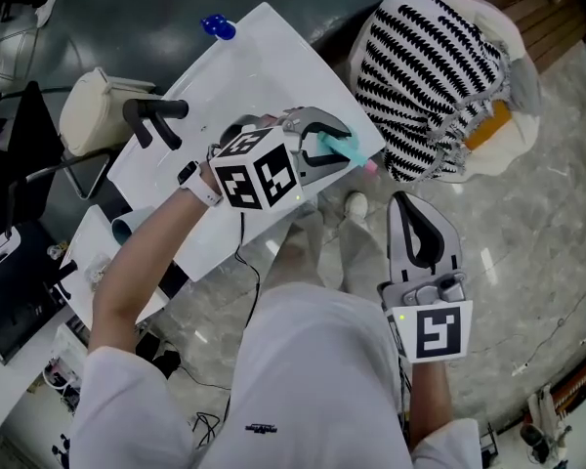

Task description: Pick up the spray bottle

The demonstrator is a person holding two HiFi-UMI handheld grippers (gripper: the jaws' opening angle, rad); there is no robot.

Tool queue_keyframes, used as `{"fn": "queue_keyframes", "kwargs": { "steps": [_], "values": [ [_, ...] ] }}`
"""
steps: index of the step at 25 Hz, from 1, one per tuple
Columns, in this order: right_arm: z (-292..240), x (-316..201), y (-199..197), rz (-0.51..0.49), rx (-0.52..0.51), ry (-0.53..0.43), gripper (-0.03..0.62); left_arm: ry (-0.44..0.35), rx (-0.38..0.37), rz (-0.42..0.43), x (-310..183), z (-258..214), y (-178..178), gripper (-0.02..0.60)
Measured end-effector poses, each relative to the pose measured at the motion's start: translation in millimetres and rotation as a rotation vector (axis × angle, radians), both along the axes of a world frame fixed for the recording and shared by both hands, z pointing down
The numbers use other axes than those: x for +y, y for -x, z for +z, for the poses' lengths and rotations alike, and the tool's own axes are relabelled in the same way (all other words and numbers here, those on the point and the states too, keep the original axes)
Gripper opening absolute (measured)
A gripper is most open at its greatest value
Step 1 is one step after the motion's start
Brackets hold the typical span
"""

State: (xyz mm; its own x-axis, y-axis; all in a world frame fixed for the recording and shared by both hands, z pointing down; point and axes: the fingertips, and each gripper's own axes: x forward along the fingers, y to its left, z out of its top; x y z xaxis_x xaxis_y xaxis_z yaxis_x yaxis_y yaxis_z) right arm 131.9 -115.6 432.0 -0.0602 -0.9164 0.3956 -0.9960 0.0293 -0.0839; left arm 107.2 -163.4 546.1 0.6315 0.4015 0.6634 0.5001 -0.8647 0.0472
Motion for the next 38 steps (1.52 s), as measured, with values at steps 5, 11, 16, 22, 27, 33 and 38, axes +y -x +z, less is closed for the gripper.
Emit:
{"fn": "queue_keyframes", "kwargs": {
  "steps": [5, 11, 16, 22, 27, 33, 38],
  "values": [
    [-9, 5, 5, -0.012, 0.003, -0.019, 0.006, 0.025, 0.011, -0.101, 0, -10, 11, 0.137],
    [-26, 8, 18, -0.053, 0.019, -0.054, 0.006, 0.061, 0.044, -0.287, -2, -33, 28, 0.137],
    [-44, 11, 32, -0.092, 0.034, -0.081, 0.006, 0.079, 0.066, -0.464, 1, -54, 50, 0.137],
    [-63, 18, 45, -0.136, 0.053, -0.118, 0.006, 0.075, 0.099, -0.693, 4, -86, 82, 0.137],
    [-78, 17, 55, -0.152, 0.067, -0.146, 0.006, 0.033, 0.127, -0.869, 9, -116, 116, 0.137],
    [-93, 14, 64, -0.194, 0.08, -0.188, 0.006, -0.024, 0.12, -1.131, 10, -137, 170, 0.137],
    [-101, 17, 65, -0.207, 0.087, -0.212, 0.006, -0.044, 0.149, -1.289, 25, -158, 199, 0.137]
  ]
}}
